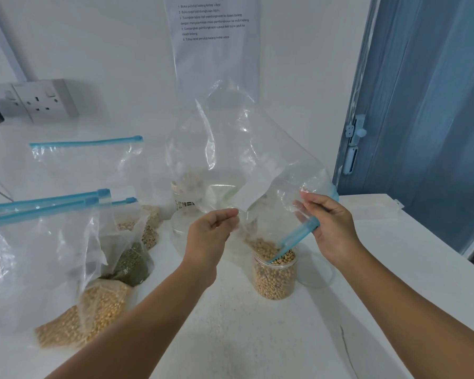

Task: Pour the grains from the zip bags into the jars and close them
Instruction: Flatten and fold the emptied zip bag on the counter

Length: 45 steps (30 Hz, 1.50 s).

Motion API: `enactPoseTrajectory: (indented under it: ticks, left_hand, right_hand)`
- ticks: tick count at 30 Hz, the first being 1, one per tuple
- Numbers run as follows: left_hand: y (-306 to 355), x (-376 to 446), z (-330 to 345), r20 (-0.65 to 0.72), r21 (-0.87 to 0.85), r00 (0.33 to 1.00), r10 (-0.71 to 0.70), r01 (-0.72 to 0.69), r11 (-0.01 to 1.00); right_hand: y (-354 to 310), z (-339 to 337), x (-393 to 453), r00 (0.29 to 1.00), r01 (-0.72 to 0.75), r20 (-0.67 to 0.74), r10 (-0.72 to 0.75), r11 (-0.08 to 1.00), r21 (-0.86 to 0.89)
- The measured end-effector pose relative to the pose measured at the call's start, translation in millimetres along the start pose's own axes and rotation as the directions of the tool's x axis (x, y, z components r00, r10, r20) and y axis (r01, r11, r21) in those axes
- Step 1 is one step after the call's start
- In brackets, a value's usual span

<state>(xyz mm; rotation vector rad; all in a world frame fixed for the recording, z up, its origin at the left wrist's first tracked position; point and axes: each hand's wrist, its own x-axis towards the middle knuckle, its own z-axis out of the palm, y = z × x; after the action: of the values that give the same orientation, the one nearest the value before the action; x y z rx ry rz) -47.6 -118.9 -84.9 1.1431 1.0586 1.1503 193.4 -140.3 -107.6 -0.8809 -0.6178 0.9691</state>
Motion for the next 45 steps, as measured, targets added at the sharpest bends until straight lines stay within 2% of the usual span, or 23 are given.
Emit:
enactPoseTrajectory:
  ticks: [5, 10, 12, 16, 19, 21, 28, 34, 42, 45]
  left_hand:
    - [-1, 1, 7, 0.047, 0.008, 0.997, 0.058, -0.058, 0.998]
    - [-6, -1, 11, 0.186, 0.136, 0.978, 0.096, -0.123, 0.983]
    - [-7, 2, 11, 0.186, 0.159, 0.975, 0.122, -0.152, 0.976]
    - [-5, 10, 11, 0.127, 0.079, 0.981, 0.148, -0.159, 0.984]
    - [-9, 6, 14, 0.234, 0.072, 0.966, 0.114, -0.134, 0.988]
    - [-15, 3, 15, 0.299, 0.093, 0.951, 0.084, -0.116, 0.989]
    - [-11, 14, 14, 0.278, 0.163, 0.956, 0.089, -0.138, 0.977]
    - [-9, 18, 16, 0.291, 0.132, 0.951, 0.106, -0.149, 0.98]
    - [-11, 20, 10, 0.383, 0.146, 0.921, 0.073, -0.138, 0.98]
    - [-12, 19, 15, 0.347, 0.158, 0.933, 0.098, -0.161, 0.974]
  right_hand:
    - [1, -2, -6, 0.999, -0.021, 0.041, 0.022, 0.999, -0.044]
    - [10, -7, -10, 0.991, 0.0, 0.129, 0.037, 0.961, -0.275]
    - [12, -9, -11, 0.99, 0.018, 0.135, 0.029, 0.942, -0.334]
    - [8, -11, -11, 0.996, 0.042, 0.083, -0.02, 0.961, -0.274]
    - [9, -11, -11, 0.997, 0.053, 0.07, -0.037, 0.97, -0.238]
    - [10, -10, -11, 0.997, 0.057, 0.063, -0.042, 0.964, -0.261]
    - [11, -8, -12, 0.994, 0.066, 0.106, -0.029, 0.928, -0.366]
    - [11, -5, -20, 0.985, 0.096, 0.173, -0.008, 0.858, -0.505]
    - [12, 2, -16, 0.989, 0.137, 0.123, -0.088, 0.865, -0.483]
    - [13, 3, -18, 0.988, 0.137, 0.124, -0.089, 0.87, -0.473]
